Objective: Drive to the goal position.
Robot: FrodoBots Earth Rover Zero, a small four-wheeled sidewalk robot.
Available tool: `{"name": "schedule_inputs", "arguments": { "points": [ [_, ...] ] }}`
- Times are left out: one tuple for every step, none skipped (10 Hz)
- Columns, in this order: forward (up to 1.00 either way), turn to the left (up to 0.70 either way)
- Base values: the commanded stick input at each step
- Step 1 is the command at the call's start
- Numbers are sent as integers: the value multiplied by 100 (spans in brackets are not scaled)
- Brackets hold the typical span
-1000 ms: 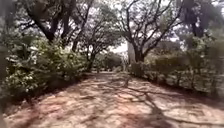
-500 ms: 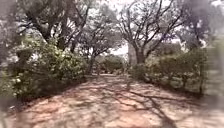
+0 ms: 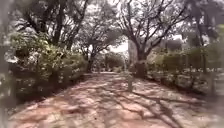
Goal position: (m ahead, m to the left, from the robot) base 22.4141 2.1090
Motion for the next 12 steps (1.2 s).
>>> {"name": "schedule_inputs", "arguments": {
  "points": [
    [70,0],
    [70,0],
    [70,0],
    [70,0],
    [70,0],
    [70,0],
    [70,0],
    [70,0],
    [70,0],
    [70,0],
    [70,0],
    [70,0]
  ]
}}
